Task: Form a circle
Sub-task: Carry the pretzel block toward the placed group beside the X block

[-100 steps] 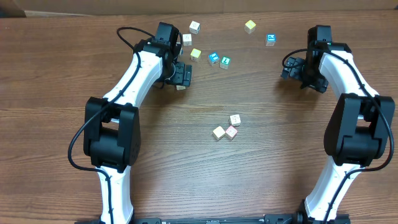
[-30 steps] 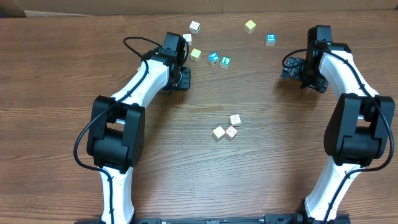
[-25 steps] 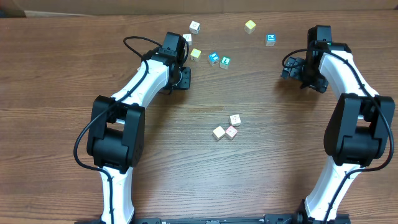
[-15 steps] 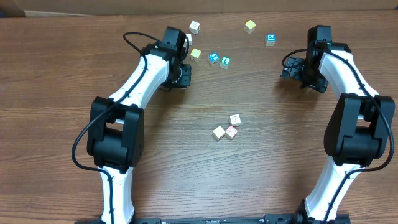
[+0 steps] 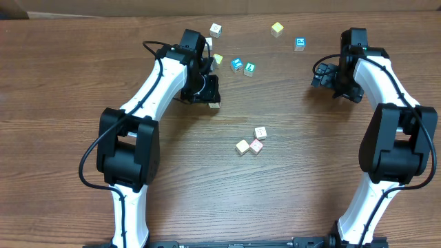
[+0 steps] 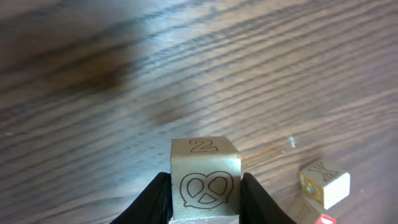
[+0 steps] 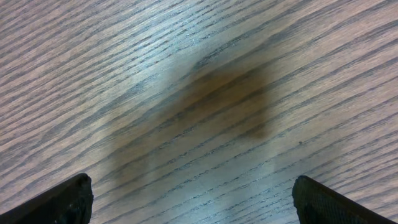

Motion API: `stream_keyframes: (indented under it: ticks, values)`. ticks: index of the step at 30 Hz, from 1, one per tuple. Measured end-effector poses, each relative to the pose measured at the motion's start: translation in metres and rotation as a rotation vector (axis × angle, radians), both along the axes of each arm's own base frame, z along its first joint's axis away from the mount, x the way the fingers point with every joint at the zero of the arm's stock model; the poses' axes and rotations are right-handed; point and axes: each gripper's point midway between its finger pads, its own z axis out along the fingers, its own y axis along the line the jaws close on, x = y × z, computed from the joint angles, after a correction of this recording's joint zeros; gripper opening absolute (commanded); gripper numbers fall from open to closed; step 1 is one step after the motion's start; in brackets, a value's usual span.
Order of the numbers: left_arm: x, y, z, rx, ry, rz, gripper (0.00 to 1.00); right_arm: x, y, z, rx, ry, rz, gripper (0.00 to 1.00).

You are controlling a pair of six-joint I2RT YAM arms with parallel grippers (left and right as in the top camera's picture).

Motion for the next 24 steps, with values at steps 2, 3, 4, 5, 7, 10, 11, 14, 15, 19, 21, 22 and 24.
stream_keyframes:
  ticks: [2, 3, 4, 5, 7, 10, 11, 14, 15, 19, 21, 22, 24]
  values:
    - [-0.002, -0.005, 0.001, -0.011, 0.002, -0.011, 0.29, 0.000, 0.000, 0.000, 0.000, 0.000, 0.000, 1.00]
    - [-0.003, -0.009, 0.001, -0.015, 0.001, -0.018, 0.29, 0.000, 0.000, 0.000, 0.000, 0.000, 0.000, 1.00]
    - [-0.004, -0.013, 0.001, -0.017, -0.002, -0.026, 0.30, 0.000, 0.000, 0.000, 0.000, 0.000, 0.000, 1.00]
    - [-0.006, -0.018, 0.001, -0.018, -0.006, -0.038, 0.30, 0.000, 0.000, 0.000, 0.000, 0.000, 0.000, 1.00]
    - [-0.010, -0.028, 0.002, -0.019, -0.011, -0.061, 0.30, 0.000, 0.000, 0.000, 0.000, 0.000, 0.000, 1.00]
    - [-0.017, -0.045, 0.001, -0.006, -0.027, -0.103, 0.30, 0.000, 0.000, 0.000, 0.000, 0.000, 0.000, 1.00]
    - [-0.019, -0.050, 0.001, 0.003, -0.034, -0.116, 0.30, 0.000, 0.000, 0.000, 0.000, 0.000, 0.000, 1.00]
    - [-0.025, -0.062, -0.001, 0.043, -0.064, -0.152, 0.31, 0.000, 0.000, 0.000, 0.000, 0.000, 0.000, 1.00]
    - [-0.026, -0.066, -0.002, 0.055, -0.072, -0.162, 0.31, 0.000, 0.000, 0.000, 0.000, 0.000, 0.000, 1.00]
    - [-0.033, -0.075, -0.004, 0.105, -0.097, -0.192, 0.29, 0.000, 0.000, 0.000, 0.000, 0.000, 0.000, 1.00]
    - [-0.034, -0.076, -0.005, 0.129, -0.109, -0.197, 0.29, 0.000, 0.000, 0.000, 0.000, 0.000, 0.000, 1.00]
    - [-0.034, -0.077, -0.005, 0.137, -0.113, -0.200, 0.29, 0.000, 0.000, 0.000, 0.000, 0.000, 0.000, 1.00]
    - [-0.035, -0.078, -0.006, 0.152, -0.120, -0.205, 0.29, 0.000, 0.000, 0.000, 0.000, 0.000, 0.000, 1.00]
